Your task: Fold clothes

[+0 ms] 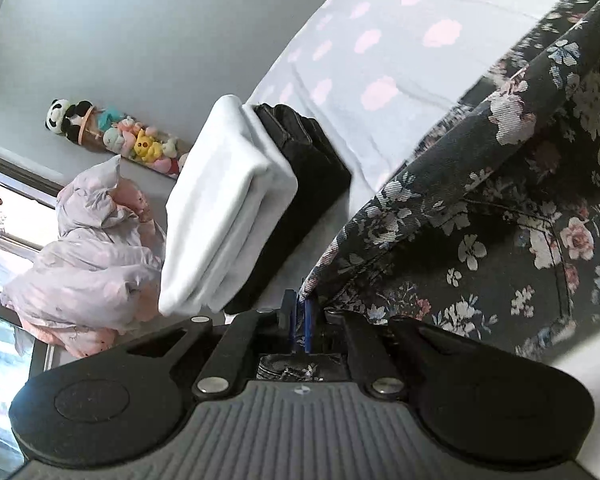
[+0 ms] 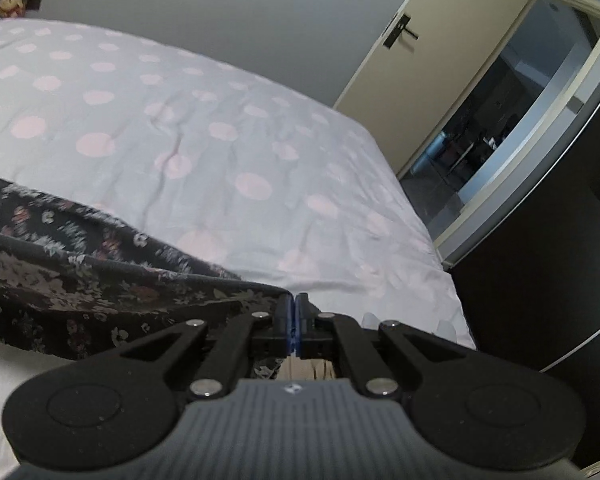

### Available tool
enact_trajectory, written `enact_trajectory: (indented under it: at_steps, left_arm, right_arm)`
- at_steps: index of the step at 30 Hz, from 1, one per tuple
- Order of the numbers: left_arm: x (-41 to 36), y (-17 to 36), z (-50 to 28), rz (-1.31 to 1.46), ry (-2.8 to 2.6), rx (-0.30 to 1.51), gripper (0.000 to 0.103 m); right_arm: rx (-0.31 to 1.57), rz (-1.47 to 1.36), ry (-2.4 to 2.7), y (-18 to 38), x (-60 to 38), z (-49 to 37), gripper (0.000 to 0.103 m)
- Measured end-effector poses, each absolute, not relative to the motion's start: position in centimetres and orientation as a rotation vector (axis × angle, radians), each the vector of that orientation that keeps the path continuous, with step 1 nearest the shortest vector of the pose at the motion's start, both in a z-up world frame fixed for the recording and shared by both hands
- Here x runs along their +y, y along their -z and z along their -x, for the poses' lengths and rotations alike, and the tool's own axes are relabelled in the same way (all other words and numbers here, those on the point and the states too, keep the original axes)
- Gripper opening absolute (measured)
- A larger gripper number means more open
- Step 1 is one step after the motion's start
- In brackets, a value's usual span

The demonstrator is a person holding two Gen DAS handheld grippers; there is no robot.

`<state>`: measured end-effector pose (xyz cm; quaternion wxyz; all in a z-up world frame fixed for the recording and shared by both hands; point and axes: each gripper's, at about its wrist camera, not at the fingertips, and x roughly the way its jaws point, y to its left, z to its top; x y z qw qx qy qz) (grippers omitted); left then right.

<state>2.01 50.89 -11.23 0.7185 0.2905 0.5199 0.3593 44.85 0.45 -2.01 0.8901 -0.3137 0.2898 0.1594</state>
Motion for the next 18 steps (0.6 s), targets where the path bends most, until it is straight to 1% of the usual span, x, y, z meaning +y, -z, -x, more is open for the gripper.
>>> enact_trajectory:
  at_steps: [7, 11, 14, 18]
  left_arm:
    - [54.5, 15.3, -8.2, -0.666, -0.788, 1.204, 0.004]
    - [56.4, 17.6, -10.8, -0.658, -0.788, 1.24, 0.004]
    - [57.3, 19.6, -11.7, -0.664, -0.764, 1.283, 0.004]
    - [58.1, 21.6, -12.0, -0.644, -0.766, 1.296, 0.004]
  right_arm:
    - [0.709, 0.737, -0.285, 6.3, 5.6, -52.0, 0.002]
    - [0.717, 0.778, -0.254, 9.2, 8.3, -55.2, 0.001]
    - [0.722, 0.799, -0.215, 11.1, 9.7, -57.5, 0.0]
    - [0.736, 0.75, -0.185, 12.8, 10.0, -59.9, 0.0]
